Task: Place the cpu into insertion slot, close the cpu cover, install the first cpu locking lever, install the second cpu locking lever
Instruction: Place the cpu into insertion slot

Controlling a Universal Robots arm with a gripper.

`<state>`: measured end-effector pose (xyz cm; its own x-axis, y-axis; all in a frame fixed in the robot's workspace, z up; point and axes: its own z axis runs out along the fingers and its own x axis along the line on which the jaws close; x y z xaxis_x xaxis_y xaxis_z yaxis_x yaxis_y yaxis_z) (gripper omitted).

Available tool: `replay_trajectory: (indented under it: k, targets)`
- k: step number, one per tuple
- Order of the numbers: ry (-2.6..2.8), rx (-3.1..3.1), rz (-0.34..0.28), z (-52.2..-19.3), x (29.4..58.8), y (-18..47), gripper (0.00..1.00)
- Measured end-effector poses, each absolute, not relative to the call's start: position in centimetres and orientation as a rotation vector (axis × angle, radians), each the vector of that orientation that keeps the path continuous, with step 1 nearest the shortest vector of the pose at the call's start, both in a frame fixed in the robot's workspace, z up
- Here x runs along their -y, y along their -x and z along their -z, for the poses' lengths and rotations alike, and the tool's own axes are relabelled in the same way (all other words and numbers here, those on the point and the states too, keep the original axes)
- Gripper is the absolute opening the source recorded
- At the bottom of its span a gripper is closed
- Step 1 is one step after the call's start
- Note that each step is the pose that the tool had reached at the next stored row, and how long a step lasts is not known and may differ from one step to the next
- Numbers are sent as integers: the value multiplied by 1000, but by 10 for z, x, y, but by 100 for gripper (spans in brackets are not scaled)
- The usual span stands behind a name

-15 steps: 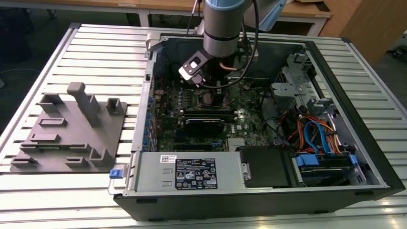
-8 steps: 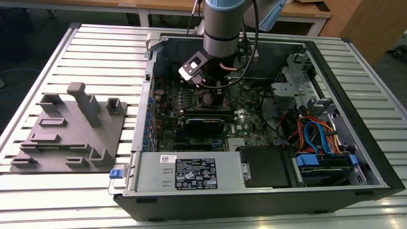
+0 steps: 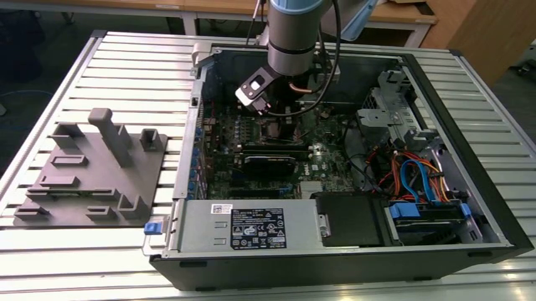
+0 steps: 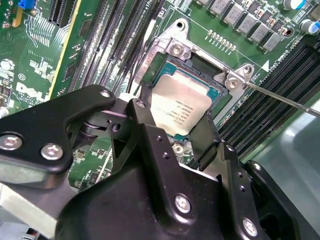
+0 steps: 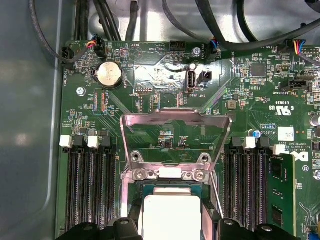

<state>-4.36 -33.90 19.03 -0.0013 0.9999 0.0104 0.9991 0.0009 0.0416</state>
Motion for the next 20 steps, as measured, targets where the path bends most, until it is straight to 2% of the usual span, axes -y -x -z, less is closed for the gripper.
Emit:
replay_trajectory:
  k: [3,4,20]
  targets:
    - [-2205,-2207,-61,-190,339,43,55]
    - [-2205,-2207,-60,-190,339,43,61]
    - [-2205,-2207,-57,-192,339,44,61]
